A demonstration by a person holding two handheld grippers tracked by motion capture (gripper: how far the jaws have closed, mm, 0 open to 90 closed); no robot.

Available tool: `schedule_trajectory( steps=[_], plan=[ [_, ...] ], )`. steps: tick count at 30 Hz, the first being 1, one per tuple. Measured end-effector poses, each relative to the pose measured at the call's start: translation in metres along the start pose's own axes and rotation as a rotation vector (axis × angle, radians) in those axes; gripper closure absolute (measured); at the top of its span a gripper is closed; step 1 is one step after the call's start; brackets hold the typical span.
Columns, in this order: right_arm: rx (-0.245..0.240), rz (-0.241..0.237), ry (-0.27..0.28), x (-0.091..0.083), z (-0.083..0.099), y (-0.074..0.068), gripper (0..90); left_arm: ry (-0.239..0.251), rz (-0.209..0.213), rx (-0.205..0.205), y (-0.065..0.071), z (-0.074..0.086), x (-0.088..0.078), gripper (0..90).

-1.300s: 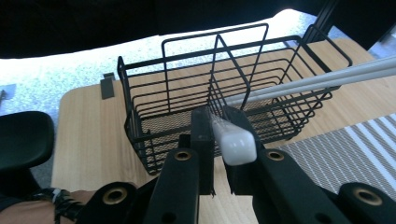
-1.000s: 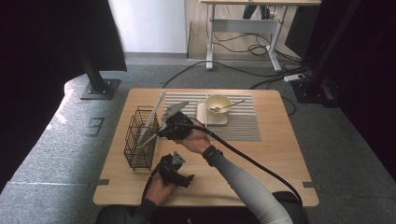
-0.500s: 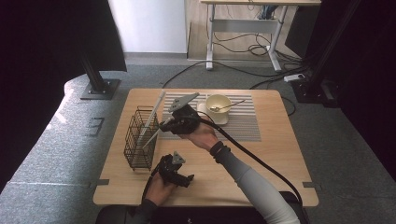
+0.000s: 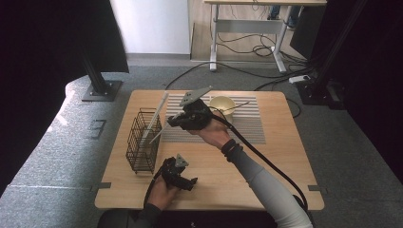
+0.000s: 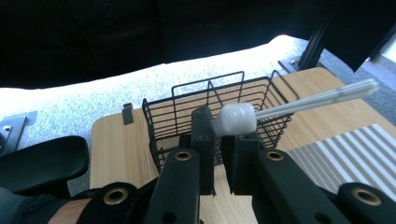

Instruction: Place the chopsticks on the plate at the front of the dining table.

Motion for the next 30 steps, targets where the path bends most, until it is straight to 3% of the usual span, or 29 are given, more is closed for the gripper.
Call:
schedule_trajectory(
  steps=[10, 17, 30],
  plan=[
    [0.007, 0.018, 0.033, -0.029, -0.014, 0.005, 83.0, -0.002, -0.003, -0.003, -0.001, 0.0, 0.0, 0.0],
    [0.003, 0.05, 0.06, -0.053, -0.023, 0.011, 83.0, -0.007, -0.038, -0.044, -0.006, 0.001, 0.0, 0.0],
    [-0.015, 0.108, 0.058, -0.085, -0.016, 0.02, 83.0, -0.005, -0.036, -0.041, -0.006, 0.001, 0.0, 0.0]
  ],
)
Point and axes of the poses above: each handheld gripper's, and its own axes: x roughly forward along the jaws, z roughly out of its underside, y roughly to its right, the point moved 9 cm from there along x, roughly forward along the jaws, and after that the axes turned 8 degrees about x, right-handed, at the moved point
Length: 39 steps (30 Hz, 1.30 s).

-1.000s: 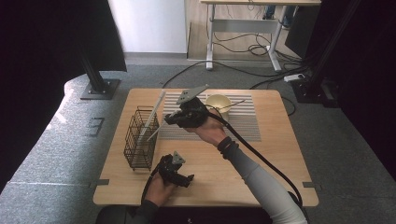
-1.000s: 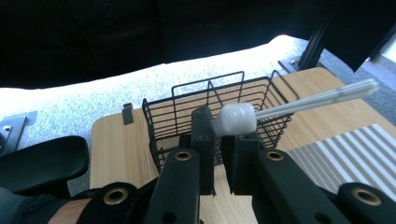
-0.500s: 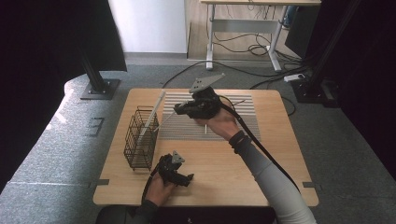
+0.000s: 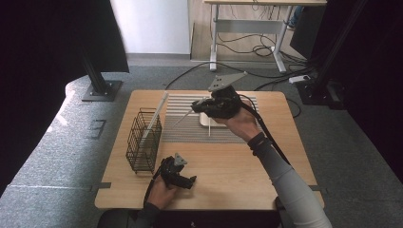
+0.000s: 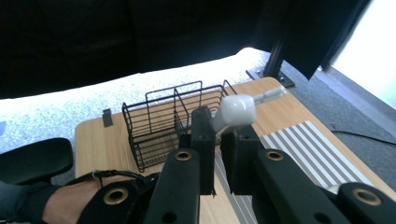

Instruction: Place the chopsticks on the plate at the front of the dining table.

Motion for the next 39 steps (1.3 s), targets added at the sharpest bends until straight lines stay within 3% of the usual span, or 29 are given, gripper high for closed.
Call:
schedule_trajectory(
  steps=[8, 18, 28, 39],
  plan=[
    [0.007, 0.026, -0.005, -0.01, 0.017, 0.01, 83.0, -0.002, 0.027, 0.032, 0.001, 0.002, -0.002, 0.0],
    [0.011, 0.025, -0.021, -0.01, 0.042, 0.011, 83.0, 0.009, 0.048, 0.061, 0.005, 0.0, -0.005, 4.8],
    [0.024, 0.005, -0.04, -0.004, 0.07, 0.009, 82.9, 0.102, 0.087, 0.066, 0.005, -0.012, -0.018, 5.6],
    [0.048, -0.036, -0.064, 0.005, 0.102, 0.001, 83.0, 0.169, 0.082, 0.061, -0.002, -0.022, -0.032, 16.7]
  ],
)
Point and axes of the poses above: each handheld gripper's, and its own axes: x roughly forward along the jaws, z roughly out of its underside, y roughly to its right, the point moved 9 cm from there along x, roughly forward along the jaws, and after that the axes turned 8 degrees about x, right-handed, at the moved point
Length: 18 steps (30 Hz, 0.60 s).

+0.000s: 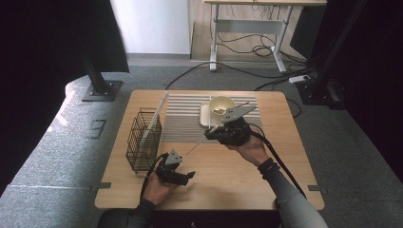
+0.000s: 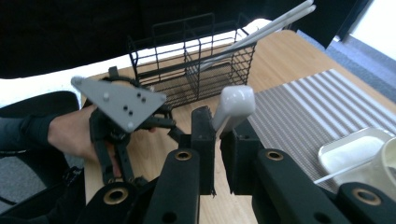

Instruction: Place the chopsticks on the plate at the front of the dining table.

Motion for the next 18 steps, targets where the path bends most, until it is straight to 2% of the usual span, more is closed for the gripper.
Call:
schedule_trajectory(
  steps=[4, 12, 18],
  plan=[
    [0.009, -0.015, -0.012, 0.004, 0.008, -0.003, 83.0, 0.015, -0.003, 0.018, -0.001, -0.004, -0.003, 22.5],
    [0.008, -0.049, -0.026, 0.011, 0.018, -0.014, 83.0, 0.009, -0.002, 0.058, 0.002, -0.007, -0.002, 38.1],
    [0.003, -0.074, -0.042, 0.016, 0.023, -0.023, 82.9, 0.04, 0.003, 0.077, 0.005, -0.011, -0.005, 59.4]
  ],
)
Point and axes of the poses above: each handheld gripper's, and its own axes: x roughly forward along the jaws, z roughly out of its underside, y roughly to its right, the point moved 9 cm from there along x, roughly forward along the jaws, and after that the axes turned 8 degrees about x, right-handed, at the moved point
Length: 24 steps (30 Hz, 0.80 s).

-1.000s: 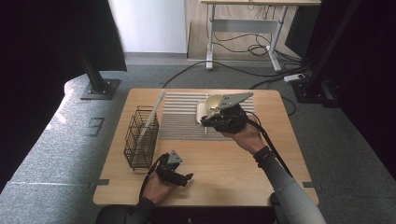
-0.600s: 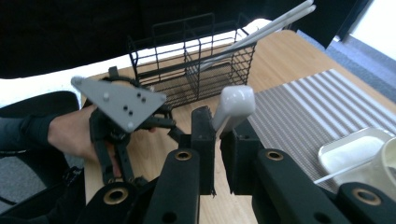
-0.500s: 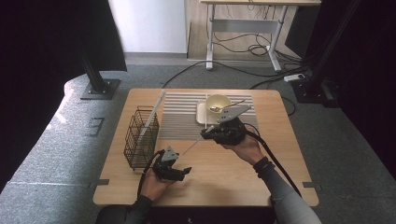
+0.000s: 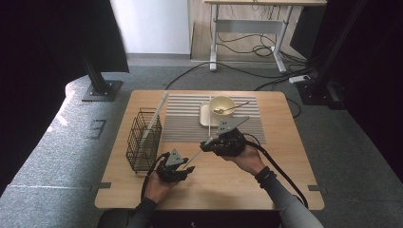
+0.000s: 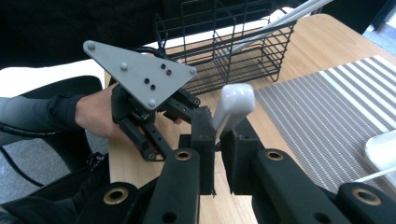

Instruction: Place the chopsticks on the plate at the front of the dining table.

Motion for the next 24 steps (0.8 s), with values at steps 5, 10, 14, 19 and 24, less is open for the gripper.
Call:
schedule_trajectory(
  steps=[5, 10, 14, 19, 24],
  plan=[
    [0.001, -0.01, -0.003, 0.001, 0.001, -0.002, 83.0, 0.016, 0.007, 0.017, 0.001, -0.001, -0.002, 76.4],
    [0.017, -0.019, 0.0, 0.0, 0.0, 0.0, 82.9, 0.012, -0.019, 0.078, 0.004, -0.003, -0.003, 82.0],
    [0.038, -0.015, 0.01, -0.001, -0.001, 0.006, 81.1, 0.01, -0.024, 0.119, 0.008, -0.004, -0.002, 84.7],
    [0.058, 0.016, 0.022, 0.0, -0.003, 0.015, 76.8, 0.018, -0.014, 0.108, 0.012, -0.008, -0.004, 85.9],
    [0.062, 0.085, 0.041, 0.001, -0.005, 0.02, 52.1, 0.012, 0.006, 0.081, 0.014, -0.008, -0.004, 86.0]
  ],
)
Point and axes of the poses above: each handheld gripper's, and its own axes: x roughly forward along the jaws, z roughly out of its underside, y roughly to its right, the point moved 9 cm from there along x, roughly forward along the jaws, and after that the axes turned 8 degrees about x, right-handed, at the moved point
